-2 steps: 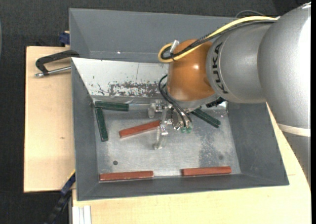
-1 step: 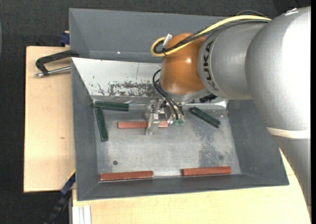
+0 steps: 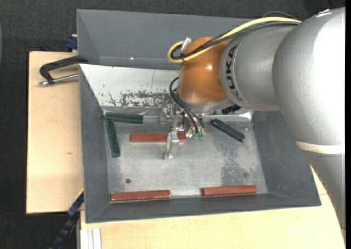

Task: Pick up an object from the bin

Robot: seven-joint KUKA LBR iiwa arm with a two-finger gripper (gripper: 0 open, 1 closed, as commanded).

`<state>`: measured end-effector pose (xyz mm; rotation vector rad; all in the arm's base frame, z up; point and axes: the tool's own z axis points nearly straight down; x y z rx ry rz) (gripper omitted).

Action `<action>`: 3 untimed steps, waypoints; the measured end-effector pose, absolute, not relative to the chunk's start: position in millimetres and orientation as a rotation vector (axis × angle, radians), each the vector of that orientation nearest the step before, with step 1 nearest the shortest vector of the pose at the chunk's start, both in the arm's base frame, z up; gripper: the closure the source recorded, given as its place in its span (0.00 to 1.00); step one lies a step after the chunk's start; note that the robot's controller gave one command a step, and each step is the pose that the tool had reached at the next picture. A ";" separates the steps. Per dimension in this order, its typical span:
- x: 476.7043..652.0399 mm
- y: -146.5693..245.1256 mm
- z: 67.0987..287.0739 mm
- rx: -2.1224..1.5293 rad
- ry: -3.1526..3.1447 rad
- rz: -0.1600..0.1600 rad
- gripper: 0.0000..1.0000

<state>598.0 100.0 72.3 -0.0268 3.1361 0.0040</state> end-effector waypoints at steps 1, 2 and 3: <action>597.9 99.9 72.1 -0.026 3.136 0.004 1.00; 597.9 99.8 72.1 -0.026 3.136 0.004 1.00; 577.3 121.8 216.0 -0.067 3.135 0.003 1.00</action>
Offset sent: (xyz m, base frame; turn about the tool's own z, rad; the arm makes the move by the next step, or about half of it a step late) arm 0.0000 0.0000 0.0000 0.0000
